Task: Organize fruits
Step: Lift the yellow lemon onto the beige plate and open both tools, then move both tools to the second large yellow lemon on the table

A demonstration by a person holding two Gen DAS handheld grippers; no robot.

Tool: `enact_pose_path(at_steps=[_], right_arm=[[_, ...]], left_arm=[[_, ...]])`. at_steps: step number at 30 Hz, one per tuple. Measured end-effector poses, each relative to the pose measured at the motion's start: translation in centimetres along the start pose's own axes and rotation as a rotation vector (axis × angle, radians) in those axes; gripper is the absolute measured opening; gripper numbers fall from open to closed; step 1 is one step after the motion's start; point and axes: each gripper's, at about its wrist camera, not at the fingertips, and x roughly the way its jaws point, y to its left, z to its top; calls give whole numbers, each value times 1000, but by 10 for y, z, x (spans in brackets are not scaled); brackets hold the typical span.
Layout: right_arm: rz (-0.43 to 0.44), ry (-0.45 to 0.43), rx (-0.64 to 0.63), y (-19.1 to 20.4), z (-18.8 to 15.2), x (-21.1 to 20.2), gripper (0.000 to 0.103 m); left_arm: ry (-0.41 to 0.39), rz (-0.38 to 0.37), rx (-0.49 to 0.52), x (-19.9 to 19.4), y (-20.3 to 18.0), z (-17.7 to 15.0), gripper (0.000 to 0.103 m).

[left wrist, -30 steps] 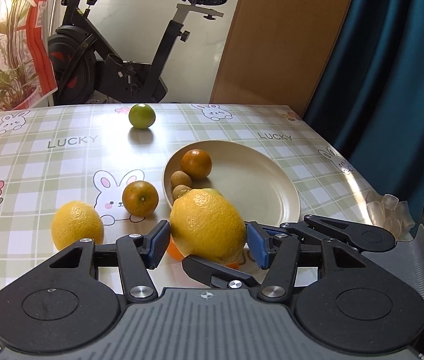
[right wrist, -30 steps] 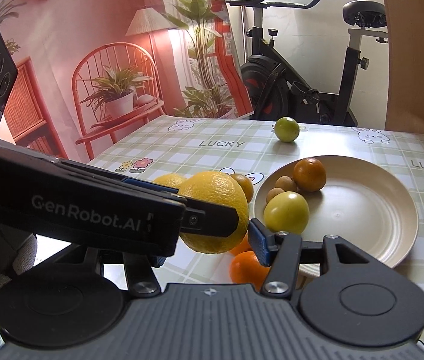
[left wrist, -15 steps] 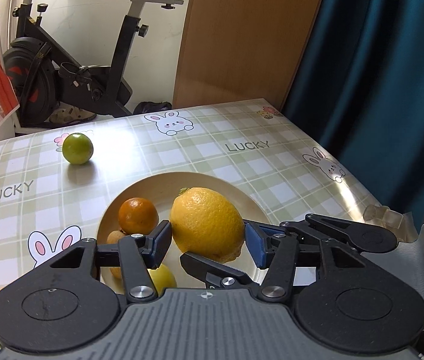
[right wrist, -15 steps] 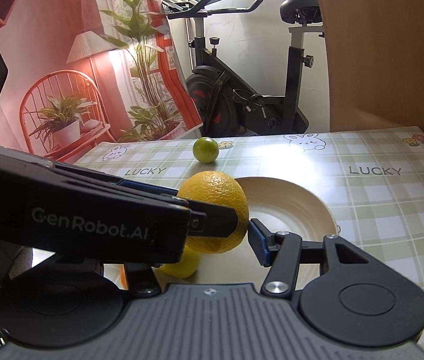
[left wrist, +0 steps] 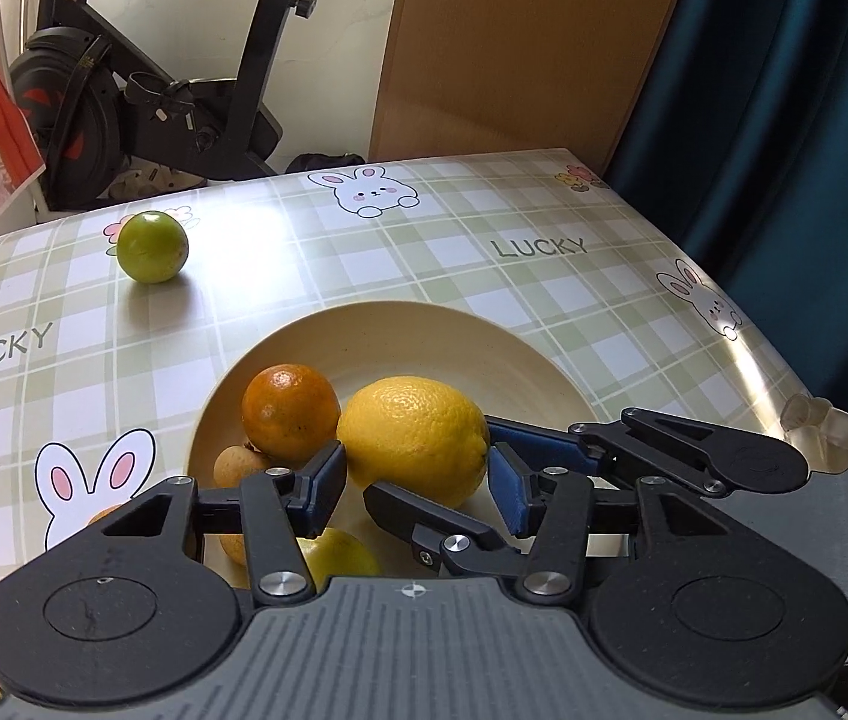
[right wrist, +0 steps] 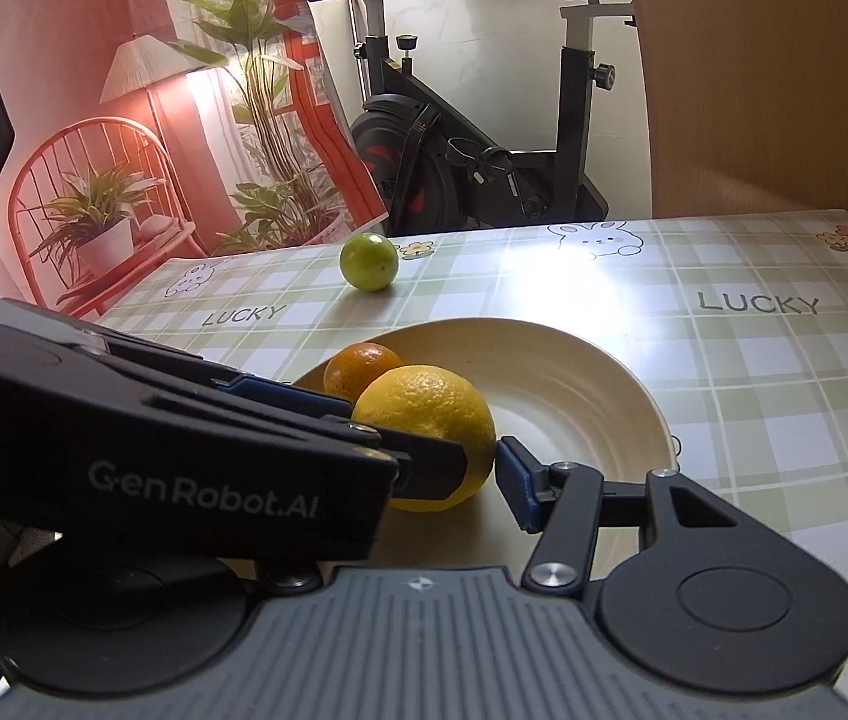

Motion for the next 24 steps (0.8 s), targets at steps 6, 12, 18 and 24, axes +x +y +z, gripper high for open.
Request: enact_pose_path(at_steps=[6,12,18,24], right_arm=[[4,2,-16,5,4,7,56],[13,19,-15,9,3,7,56],[13,15,-7,13,1,-1,55],[4,2,-12,18,-1,-11,56]], left_arm=[[-9,18,-12,-3,3,1,53],[-34,29,-23,-11,5,4,53],[-60,33,-54,-25,13,3,53],[-95,40,-64,-45,22,1,53]])
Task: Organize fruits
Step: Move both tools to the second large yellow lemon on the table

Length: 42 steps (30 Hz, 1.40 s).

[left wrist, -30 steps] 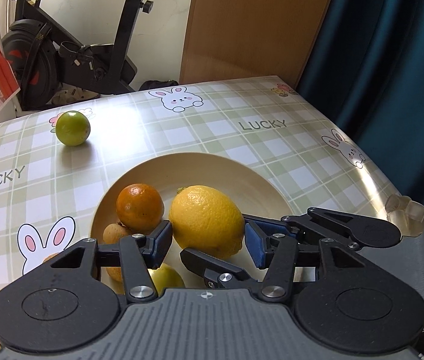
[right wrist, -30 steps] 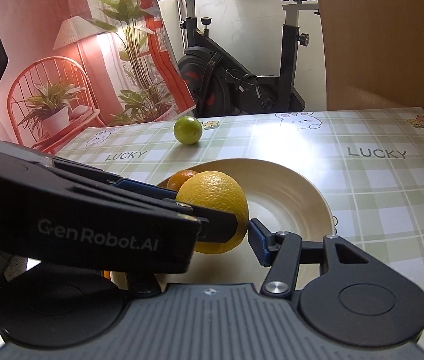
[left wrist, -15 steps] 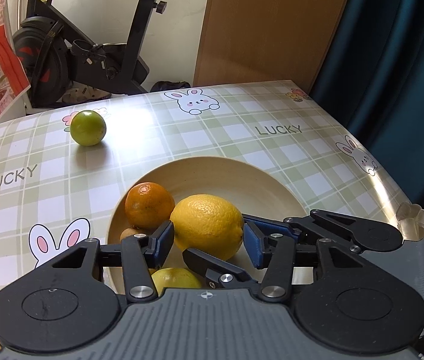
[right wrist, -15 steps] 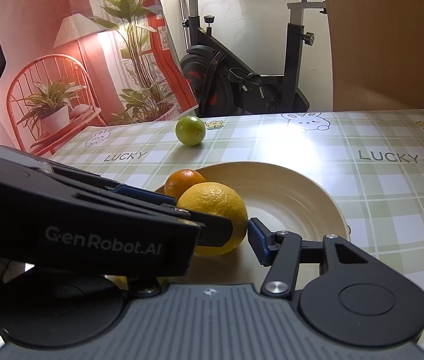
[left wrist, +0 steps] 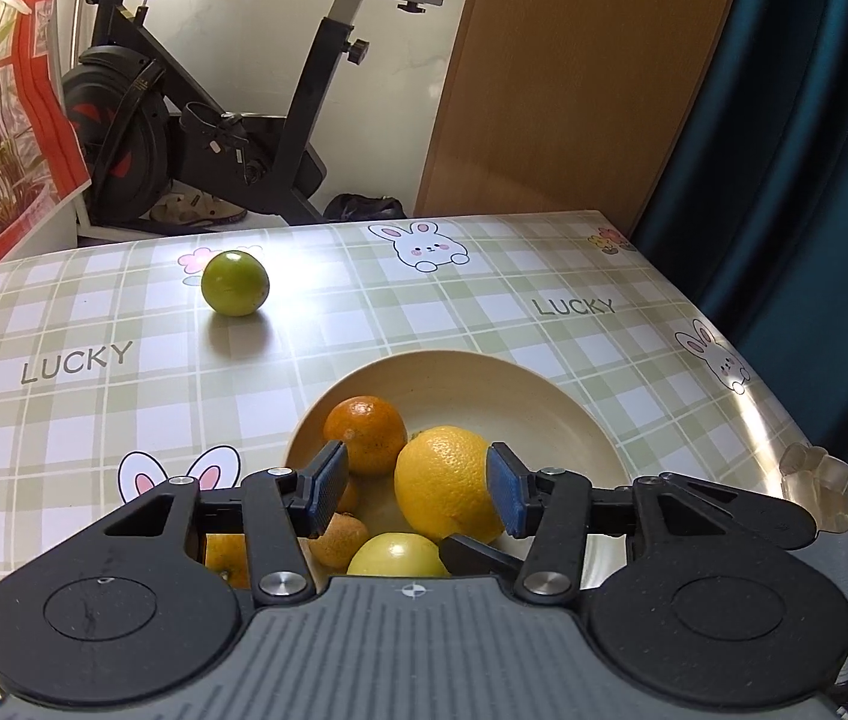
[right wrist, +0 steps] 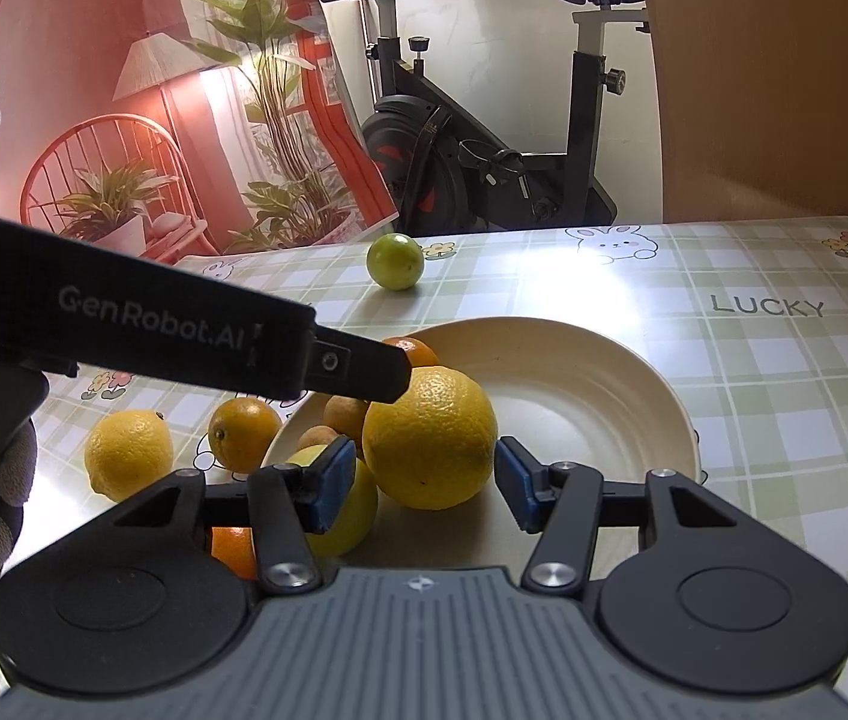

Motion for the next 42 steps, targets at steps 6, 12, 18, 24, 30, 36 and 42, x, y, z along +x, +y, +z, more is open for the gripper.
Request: enact_pose_path(at_steps=[6,12,18,24,30,36,42], right_arm=[[-23,-12,14,3,-6,-11,55],[-36,-28,-8,14,-7,-23,54],[-25,-58,-34,30,4,-29,53],[14,-78,-85,55,15,-24,53],[52,-80,-112,79,27,-6,53],[101,-63,-138,109,32,20,53],[121,-2,-169,127,18,41,53]], left_arm=[[-30,6,-21,-21,18,-1,53],[-74,25,-15,-49,43,0,53],[-120,74,-11,-79,74,1,54],[-153,125,13,-104,103,8,54],[-207,176,-6,-122,136,14,54],[-163,191,-24,-114,156,-2,54],[-98,143,-53,-96,167,-20,54]])
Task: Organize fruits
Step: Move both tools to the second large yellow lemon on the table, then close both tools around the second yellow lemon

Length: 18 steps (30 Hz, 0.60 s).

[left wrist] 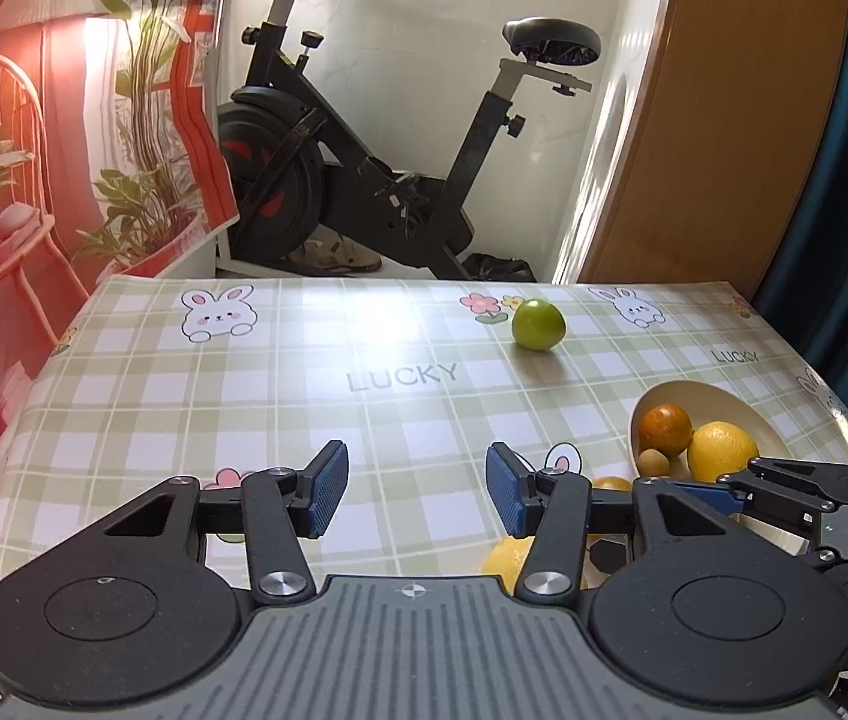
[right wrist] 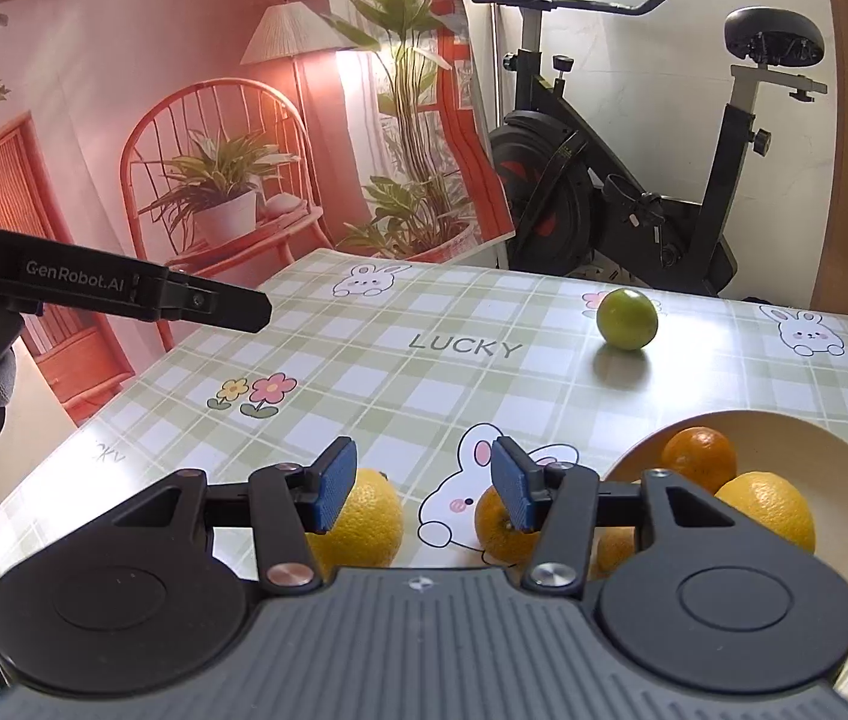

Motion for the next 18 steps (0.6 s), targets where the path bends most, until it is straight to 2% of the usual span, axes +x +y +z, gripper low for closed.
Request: enact_pose_path(at_steps=[6,18], right_arm=[[31,68,-36,13,-13,14,53],[75,105,-64,25,-20,27,55]], left_arm=[[44,-42,-35,15,5,-15,53],[128,-127,-46,27,0,-35,54]])
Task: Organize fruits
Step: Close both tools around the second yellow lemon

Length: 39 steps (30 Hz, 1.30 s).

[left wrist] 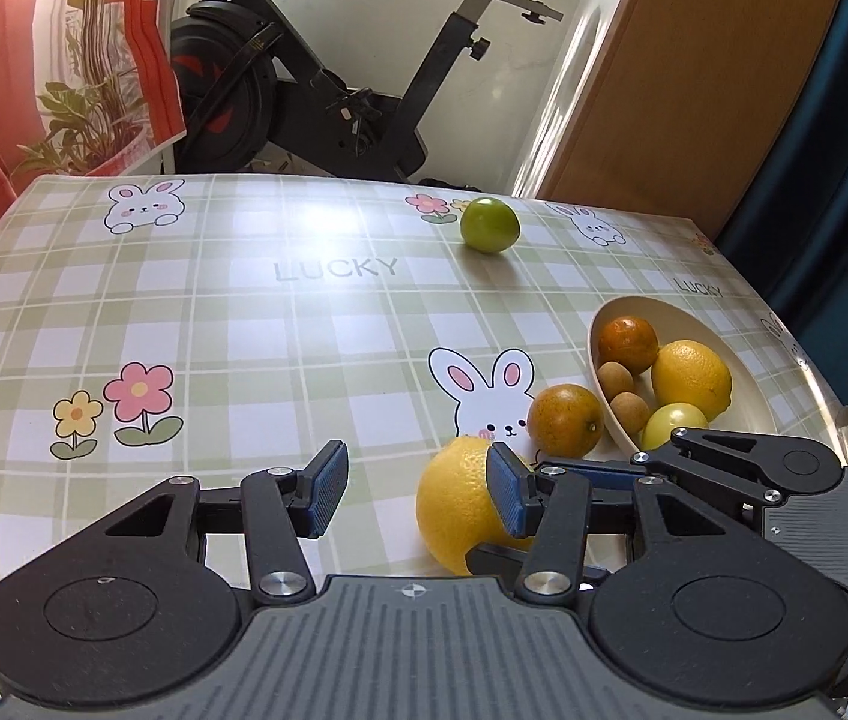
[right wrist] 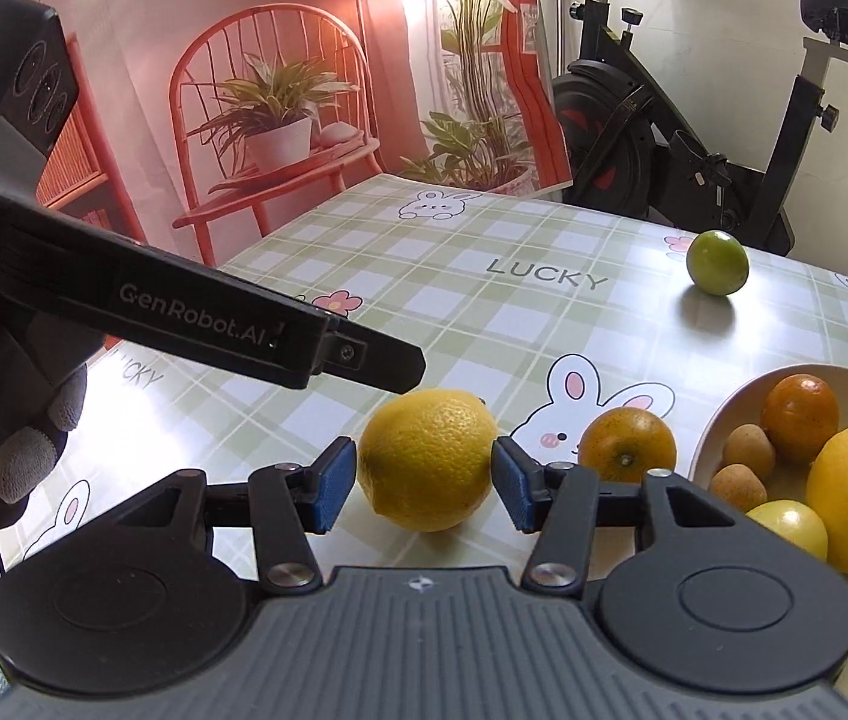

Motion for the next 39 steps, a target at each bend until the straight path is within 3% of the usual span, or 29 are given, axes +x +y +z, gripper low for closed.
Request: enact_pose_path(at_steps=[21,31,39], right_arm=[[18,31,84,-10,-4,12,60],[19,30,96,-7,-5,8,60],[19,-47,102,-4,-10,-20,59]], left_arm=[[62,-116,-106,21,-1,-10,58],[44,-58,-16,13,-22,-19,57],[25,-49,50,-4,-49,-10,57]])
